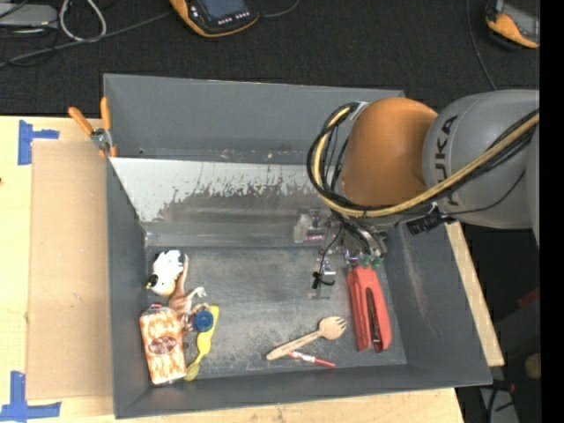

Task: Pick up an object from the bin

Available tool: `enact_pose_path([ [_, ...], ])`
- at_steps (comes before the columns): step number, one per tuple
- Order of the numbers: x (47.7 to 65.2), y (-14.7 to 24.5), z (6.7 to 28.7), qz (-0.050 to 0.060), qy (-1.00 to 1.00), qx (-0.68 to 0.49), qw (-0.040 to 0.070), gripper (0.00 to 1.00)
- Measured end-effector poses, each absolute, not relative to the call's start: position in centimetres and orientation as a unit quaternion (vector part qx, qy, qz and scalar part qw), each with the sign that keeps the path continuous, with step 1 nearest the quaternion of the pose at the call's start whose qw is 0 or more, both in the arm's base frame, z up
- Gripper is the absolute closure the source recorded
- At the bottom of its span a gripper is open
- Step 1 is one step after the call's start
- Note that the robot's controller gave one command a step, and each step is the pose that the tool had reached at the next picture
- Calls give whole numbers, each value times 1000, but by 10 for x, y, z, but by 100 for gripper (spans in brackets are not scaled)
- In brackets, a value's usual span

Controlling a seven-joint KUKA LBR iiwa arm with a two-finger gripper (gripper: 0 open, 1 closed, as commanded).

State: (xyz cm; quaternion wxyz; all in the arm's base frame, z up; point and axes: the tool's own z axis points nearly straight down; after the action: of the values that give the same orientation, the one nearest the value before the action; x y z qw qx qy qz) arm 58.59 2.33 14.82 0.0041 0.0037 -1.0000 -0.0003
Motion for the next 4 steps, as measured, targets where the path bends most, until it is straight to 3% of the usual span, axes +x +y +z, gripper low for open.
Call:
enact_pose_path([
  [1, 588, 23, 152, 0, -1000, 3, 1, 0],
  [2, 523, -2, 126, -1, -1000, -23, 4, 0],
  [3, 502, -21, 70, -1, -1000, 22, -3, 0],
  [4, 493, -8, 70, -1, -999, -53, -2, 100],
])
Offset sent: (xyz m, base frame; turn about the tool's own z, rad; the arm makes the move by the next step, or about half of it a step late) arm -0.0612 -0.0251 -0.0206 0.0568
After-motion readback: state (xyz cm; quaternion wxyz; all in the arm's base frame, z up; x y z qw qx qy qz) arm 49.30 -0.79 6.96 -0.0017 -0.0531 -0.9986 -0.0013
